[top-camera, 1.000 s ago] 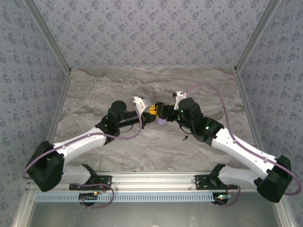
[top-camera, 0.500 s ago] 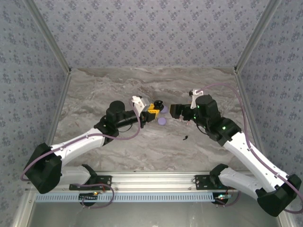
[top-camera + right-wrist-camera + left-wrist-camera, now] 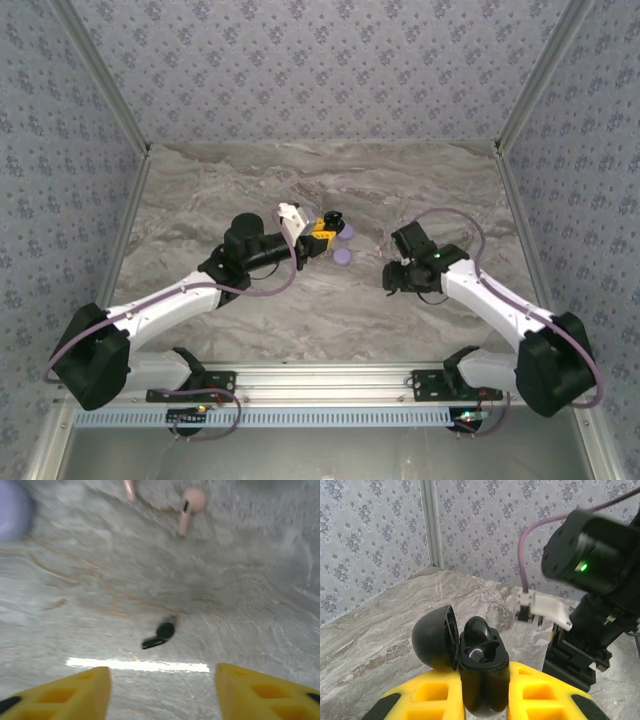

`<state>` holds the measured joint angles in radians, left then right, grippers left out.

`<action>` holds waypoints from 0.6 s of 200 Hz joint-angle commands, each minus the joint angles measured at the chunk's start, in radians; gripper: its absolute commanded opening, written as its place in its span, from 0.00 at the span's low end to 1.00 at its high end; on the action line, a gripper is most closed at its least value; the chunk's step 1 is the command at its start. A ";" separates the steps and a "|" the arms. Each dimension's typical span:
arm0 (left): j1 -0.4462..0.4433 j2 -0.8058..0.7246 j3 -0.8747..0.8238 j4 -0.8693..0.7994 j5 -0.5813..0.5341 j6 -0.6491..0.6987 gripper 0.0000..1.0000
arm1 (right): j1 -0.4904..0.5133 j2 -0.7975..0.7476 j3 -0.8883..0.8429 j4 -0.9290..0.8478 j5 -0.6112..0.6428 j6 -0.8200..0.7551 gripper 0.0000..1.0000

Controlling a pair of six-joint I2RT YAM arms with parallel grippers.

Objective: Insert the wireless bluetooth earbuds into the charging case

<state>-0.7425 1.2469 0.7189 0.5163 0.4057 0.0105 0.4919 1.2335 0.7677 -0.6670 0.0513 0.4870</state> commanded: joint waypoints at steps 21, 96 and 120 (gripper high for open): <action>-0.006 -0.020 0.016 -0.005 -0.002 0.017 0.00 | -0.048 0.071 -0.038 0.100 -0.052 0.003 0.40; -0.005 -0.018 0.020 -0.012 -0.003 0.017 0.00 | -0.060 0.138 -0.055 0.167 -0.091 -0.002 0.16; -0.006 -0.016 0.022 -0.013 -0.003 0.017 0.00 | -0.060 0.148 -0.058 0.170 -0.094 -0.004 0.16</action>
<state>-0.7425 1.2469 0.7189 0.4931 0.4034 0.0109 0.4377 1.3628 0.7223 -0.5045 -0.0334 0.4850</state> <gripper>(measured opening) 0.197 0.162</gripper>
